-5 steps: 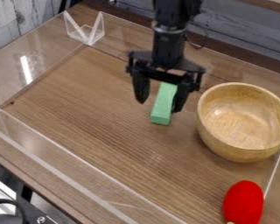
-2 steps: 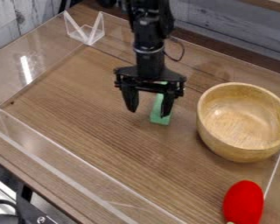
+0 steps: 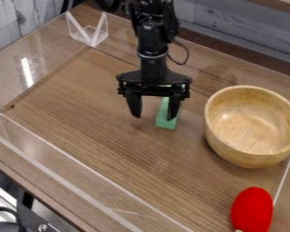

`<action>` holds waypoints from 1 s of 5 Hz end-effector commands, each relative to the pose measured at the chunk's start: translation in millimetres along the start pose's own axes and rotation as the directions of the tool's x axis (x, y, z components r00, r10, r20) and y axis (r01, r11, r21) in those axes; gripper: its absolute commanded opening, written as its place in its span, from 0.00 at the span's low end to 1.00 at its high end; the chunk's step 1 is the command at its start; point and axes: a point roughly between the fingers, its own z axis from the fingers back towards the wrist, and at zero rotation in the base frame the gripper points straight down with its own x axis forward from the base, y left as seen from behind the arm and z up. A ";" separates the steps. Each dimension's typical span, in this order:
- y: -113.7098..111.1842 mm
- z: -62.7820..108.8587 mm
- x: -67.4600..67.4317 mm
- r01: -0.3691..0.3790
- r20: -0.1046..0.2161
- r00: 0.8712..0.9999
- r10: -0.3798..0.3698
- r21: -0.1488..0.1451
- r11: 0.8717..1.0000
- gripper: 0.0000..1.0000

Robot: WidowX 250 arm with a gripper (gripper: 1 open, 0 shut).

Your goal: Put the green block in the brown bowl

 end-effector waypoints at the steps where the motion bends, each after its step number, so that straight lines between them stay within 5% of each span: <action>1: -5.0 23.7 7.2 0.040 0.069 0.997 -0.038 -0.029 0.999 1.00; 4: -18.6 17.4 9.2 0.121 0.092 0.989 -0.117 -0.032 0.992 1.00; 5: -19.1 7.8 -3.2 0.162 0.097 0.983 -0.158 -0.030 0.986 1.00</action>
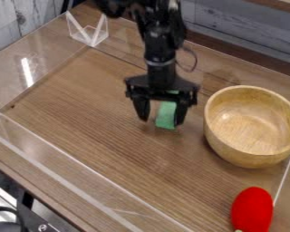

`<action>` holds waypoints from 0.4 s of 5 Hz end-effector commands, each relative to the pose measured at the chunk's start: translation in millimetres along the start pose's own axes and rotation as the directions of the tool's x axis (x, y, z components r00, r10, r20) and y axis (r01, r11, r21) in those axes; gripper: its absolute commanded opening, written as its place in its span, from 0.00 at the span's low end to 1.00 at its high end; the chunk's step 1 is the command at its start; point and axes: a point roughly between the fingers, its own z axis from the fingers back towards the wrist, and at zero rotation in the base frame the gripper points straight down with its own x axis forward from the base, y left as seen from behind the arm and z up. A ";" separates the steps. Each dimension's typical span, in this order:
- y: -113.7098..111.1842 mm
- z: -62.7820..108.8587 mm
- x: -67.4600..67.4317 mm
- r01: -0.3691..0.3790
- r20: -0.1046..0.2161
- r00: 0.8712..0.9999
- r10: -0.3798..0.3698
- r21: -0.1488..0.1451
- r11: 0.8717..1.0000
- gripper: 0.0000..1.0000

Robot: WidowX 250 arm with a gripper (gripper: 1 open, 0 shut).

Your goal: Put the green block in the brown bowl

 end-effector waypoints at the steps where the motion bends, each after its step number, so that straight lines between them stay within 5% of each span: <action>1: -3.5 4.6 -1.1 0.037 0.054 0.998 -0.036 -0.014 0.999 1.00; 2: 0.3 4.2 11.0 0.078 0.067 0.995 -0.076 -0.023 0.997 1.00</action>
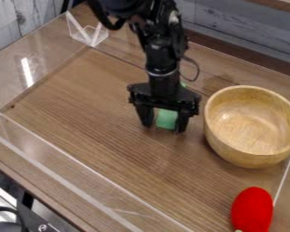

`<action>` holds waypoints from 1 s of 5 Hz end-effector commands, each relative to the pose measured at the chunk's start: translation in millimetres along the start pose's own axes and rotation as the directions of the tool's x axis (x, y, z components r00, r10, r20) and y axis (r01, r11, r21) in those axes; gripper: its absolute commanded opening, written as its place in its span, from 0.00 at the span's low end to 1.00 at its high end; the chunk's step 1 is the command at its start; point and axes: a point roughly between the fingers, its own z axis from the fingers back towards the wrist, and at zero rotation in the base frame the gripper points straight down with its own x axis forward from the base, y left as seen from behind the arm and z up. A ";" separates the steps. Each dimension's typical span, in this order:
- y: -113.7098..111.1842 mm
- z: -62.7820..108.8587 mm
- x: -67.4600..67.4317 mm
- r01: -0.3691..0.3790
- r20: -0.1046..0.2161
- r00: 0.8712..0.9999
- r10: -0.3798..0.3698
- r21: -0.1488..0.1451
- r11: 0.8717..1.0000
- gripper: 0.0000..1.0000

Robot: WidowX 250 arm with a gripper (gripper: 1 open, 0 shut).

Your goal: Put the green block in the brown bowl

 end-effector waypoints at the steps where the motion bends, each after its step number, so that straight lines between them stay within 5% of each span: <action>1: 5.5 4.9 20.9 0.039 0.046 0.998 -0.038 -0.012 0.999 1.00; 2: 13.0 2.5 29.3 0.072 0.051 0.996 -0.071 -0.013 0.997 1.00; 3: 18.0 10.2 33.1 0.000 0.063 0.998 -0.001 0.005 1.000 0.00; 5: 4.1 73.7 44.3 -0.016 0.166 0.986 0.011 0.028 0.999 0.00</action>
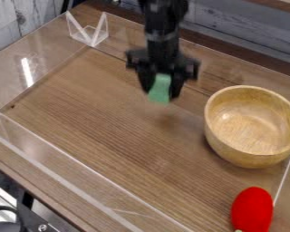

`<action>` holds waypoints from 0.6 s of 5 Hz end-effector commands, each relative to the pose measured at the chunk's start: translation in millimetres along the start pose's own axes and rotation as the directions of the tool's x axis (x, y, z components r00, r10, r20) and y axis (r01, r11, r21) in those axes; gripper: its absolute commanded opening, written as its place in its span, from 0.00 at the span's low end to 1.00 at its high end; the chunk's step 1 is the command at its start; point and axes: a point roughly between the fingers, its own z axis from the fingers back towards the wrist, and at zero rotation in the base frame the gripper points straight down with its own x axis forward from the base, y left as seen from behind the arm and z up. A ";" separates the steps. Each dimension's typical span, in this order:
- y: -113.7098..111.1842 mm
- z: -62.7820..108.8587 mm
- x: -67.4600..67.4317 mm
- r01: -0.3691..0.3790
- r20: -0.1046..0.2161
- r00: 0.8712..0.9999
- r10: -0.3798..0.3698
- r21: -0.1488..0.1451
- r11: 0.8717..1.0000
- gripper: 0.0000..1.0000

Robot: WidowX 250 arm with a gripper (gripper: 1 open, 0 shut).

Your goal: Put the green block in the brown bowl

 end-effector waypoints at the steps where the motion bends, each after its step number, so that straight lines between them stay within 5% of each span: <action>1: -45.5 32.9 6.9 0.064 0.079 0.995 -0.061 -0.040 0.997 0.00; 3: -124.3 24.7 -19.1 0.198 0.058 0.979 -0.193 -0.092 0.976 0.00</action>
